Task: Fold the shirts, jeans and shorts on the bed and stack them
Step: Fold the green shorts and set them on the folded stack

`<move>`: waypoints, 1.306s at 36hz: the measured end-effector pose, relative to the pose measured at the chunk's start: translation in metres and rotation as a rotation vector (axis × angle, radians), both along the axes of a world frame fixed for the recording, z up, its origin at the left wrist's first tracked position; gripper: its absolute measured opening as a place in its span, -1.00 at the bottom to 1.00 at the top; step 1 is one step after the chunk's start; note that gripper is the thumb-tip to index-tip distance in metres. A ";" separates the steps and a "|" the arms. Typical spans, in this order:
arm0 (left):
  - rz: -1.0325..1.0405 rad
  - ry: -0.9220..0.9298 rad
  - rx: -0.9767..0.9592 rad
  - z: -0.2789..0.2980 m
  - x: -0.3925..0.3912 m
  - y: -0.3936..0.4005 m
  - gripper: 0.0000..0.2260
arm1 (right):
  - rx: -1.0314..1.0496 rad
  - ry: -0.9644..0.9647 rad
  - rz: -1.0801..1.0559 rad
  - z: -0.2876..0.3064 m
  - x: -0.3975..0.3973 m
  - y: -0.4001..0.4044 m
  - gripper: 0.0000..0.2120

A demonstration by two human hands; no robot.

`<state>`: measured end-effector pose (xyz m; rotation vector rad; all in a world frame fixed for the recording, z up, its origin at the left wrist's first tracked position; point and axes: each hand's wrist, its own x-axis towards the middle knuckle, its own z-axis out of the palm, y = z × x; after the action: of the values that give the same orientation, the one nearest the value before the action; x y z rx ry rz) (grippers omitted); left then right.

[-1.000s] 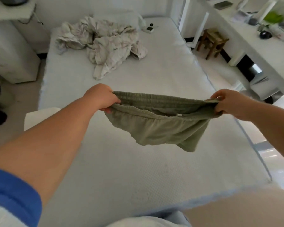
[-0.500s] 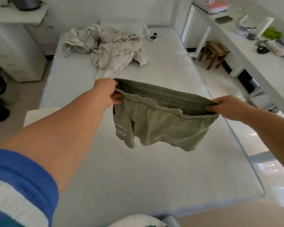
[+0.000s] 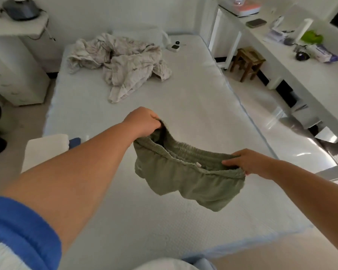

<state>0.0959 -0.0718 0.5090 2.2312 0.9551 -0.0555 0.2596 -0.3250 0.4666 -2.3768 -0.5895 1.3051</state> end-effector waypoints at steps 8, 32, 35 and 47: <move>-0.332 0.298 0.166 -0.005 -0.012 0.003 -0.68 | -0.168 -0.429 0.024 0.002 0.014 -0.022 -0.87; 0.489 -0.088 -0.578 -0.083 0.121 -0.045 -0.77 | 0.085 -0.105 -0.624 -0.049 0.121 -0.097 -0.89; 0.506 -0.085 -0.496 -0.098 0.158 -0.059 -0.78 | 0.064 -0.077 -0.620 -0.059 0.153 -0.107 -0.91; 0.176 -0.103 -0.303 -0.116 0.314 -0.072 -0.76 | 0.228 -0.321 -0.837 -0.071 0.282 -0.146 -0.70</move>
<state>0.4100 -0.1434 0.3927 1.8503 1.0102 -0.0048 0.5416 -0.4712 0.3959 -2.2395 0.1863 0.4708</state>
